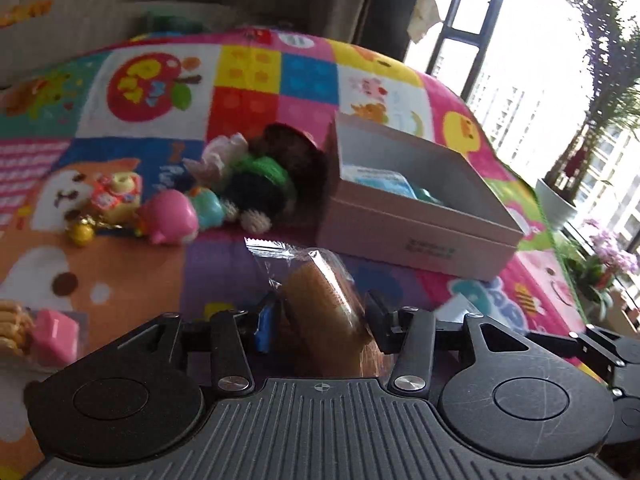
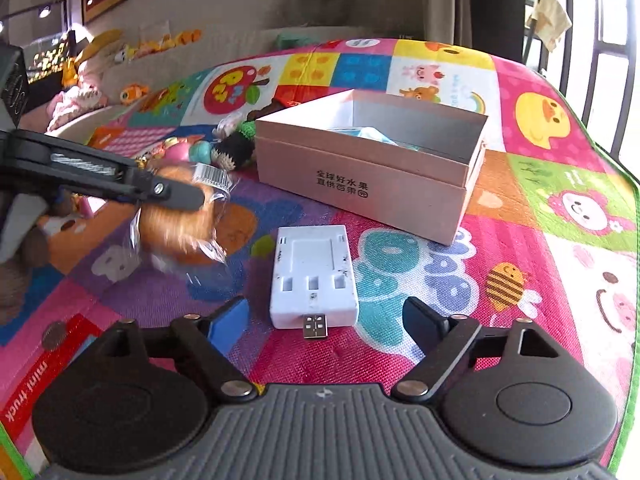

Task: Organize objects

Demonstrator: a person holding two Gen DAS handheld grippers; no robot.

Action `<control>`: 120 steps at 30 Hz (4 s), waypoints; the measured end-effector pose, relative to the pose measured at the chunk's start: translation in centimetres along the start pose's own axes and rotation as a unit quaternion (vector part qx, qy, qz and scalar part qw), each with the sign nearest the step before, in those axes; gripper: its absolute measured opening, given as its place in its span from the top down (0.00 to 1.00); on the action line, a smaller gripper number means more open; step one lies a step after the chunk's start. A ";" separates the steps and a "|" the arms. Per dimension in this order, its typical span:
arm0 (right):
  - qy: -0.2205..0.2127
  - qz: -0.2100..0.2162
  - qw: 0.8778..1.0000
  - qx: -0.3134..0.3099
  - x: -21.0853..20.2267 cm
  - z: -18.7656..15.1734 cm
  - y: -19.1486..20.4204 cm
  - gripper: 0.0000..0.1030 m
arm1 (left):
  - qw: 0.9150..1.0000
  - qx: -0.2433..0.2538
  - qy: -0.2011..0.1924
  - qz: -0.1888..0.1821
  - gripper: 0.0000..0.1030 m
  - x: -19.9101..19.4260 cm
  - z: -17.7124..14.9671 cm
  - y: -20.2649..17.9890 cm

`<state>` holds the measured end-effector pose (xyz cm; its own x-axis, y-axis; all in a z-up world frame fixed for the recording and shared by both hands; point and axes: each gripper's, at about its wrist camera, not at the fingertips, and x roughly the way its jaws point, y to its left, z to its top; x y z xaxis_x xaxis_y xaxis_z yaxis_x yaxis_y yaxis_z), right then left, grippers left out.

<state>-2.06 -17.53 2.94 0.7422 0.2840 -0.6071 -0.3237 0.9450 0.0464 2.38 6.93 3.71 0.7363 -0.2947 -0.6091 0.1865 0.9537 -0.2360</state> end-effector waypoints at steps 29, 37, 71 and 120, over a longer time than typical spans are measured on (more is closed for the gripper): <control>-0.030 0.006 0.999 0.030 -0.8 -0.4 -0.6 0.02 | 0.981 0.106 -0.011 0.162 0.36 2.7 -0.6 -2.7; -0.029 0.005 0.999 0.031 -0.8 -0.4 -0.6 0.01 | 0.992 0.069 -0.026 0.105 0.43 1.1 -1.5 -0.4; 0.038 -0.081 0.995 0.049 4.8 3.2 -0.3 0.25 | 0.997 0.053 -0.030 -0.042 0.47 -1.6 -5.5 -0.9; -0.090 -0.003 0.994 0.062 -6.2 6.8 -5.0 0.25 | 0.995 0.038 -0.076 -0.049 0.51 -1.7 1.9 -1.8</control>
<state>-1.05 -22.89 11.84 0.8407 0.2926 -0.4556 -0.2524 0.9562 0.1482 2.01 5.87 6.56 0.8004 -0.3799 -0.4636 0.3068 0.9242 -0.2276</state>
